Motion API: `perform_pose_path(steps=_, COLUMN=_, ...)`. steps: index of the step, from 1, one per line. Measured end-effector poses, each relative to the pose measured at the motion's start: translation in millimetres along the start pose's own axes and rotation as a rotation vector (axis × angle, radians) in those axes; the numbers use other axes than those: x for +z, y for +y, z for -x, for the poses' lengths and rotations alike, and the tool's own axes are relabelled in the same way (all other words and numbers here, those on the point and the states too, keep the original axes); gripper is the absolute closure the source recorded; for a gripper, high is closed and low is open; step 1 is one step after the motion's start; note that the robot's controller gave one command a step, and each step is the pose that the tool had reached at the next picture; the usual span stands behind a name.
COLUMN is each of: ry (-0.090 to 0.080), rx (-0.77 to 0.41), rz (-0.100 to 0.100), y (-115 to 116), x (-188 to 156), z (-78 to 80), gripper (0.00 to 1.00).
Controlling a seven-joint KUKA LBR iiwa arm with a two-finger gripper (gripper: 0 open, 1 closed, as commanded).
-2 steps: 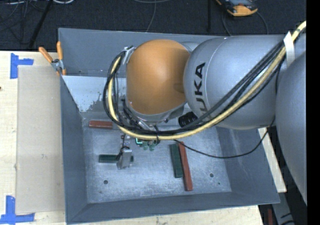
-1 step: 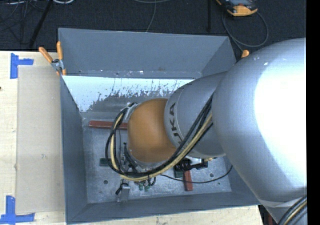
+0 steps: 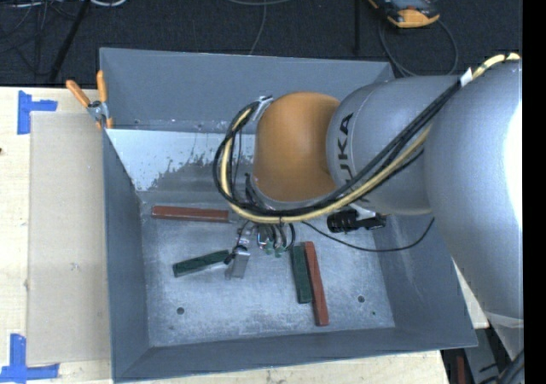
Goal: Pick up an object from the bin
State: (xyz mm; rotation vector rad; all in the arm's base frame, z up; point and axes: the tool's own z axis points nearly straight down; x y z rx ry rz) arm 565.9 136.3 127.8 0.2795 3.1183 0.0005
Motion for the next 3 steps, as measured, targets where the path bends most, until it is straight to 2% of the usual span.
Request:
perform_pose_path(steps=1, ry=0.017, rx=-0.005, rz=-0.003, y=21.7, x=61.9, z=-9.0, gripper=0.00)
perform_pose_path(steps=2, ry=0.012, rx=0.001, rz=-0.001, y=20.9, x=58.0, z=-7.1, gripper=1.00)
perform_pose_path(steps=3, ry=0.003, rx=-0.059, rz=0.002, y=9.0, x=-91.3, z=-2.2, gripper=1.00)
